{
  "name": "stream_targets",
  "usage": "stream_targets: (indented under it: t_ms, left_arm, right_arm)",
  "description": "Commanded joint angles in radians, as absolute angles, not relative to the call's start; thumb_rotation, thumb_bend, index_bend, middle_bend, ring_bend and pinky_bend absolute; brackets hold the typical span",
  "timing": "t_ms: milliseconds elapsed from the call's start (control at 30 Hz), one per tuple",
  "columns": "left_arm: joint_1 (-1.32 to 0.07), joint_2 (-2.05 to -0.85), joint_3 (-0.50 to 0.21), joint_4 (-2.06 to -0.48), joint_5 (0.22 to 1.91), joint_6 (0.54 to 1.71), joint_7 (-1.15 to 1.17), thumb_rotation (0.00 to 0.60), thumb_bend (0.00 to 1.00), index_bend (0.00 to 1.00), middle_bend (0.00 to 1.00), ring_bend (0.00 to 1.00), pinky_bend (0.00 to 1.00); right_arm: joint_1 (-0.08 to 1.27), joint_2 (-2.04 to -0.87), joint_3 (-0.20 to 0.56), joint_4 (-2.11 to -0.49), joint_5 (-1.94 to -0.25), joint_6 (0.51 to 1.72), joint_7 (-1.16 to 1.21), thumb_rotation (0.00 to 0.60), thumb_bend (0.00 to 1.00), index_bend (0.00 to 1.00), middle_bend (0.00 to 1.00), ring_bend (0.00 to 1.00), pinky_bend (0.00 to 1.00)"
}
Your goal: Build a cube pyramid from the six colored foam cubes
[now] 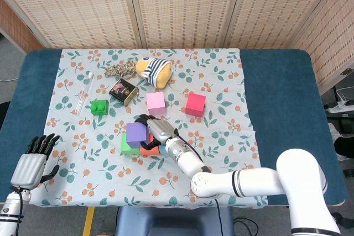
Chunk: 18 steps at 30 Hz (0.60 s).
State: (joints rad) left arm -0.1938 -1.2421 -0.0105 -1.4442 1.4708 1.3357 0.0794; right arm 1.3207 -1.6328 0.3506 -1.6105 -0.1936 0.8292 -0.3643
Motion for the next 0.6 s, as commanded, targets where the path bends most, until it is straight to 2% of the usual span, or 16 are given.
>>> stream_targets:
  t_ms: [33, 600]
  left_arm:
    - [-0.194, -1.243, -0.010, -1.444, 1.472, 1.335, 0.079, 0.600, 0.35, 0.00, 0.04, 0.00, 0.05]
    - [-0.193, -1.237, -0.007, -1.448, 1.483, 1.342, 0.068, 0.600, 0.35, 0.00, 0.04, 0.00, 0.05]
  right_arm:
    - [1.322, -1.628, 0.348, -1.617, -0.191, 0.831, -0.367, 0.600, 0.39, 0.16, 0.03, 0.00, 0.13]
    - [1.334, -1.621, 0.329, -1.669, -0.165, 0.884, -0.397, 0.600, 0.39, 0.17, 0.03, 0.00, 0.13]
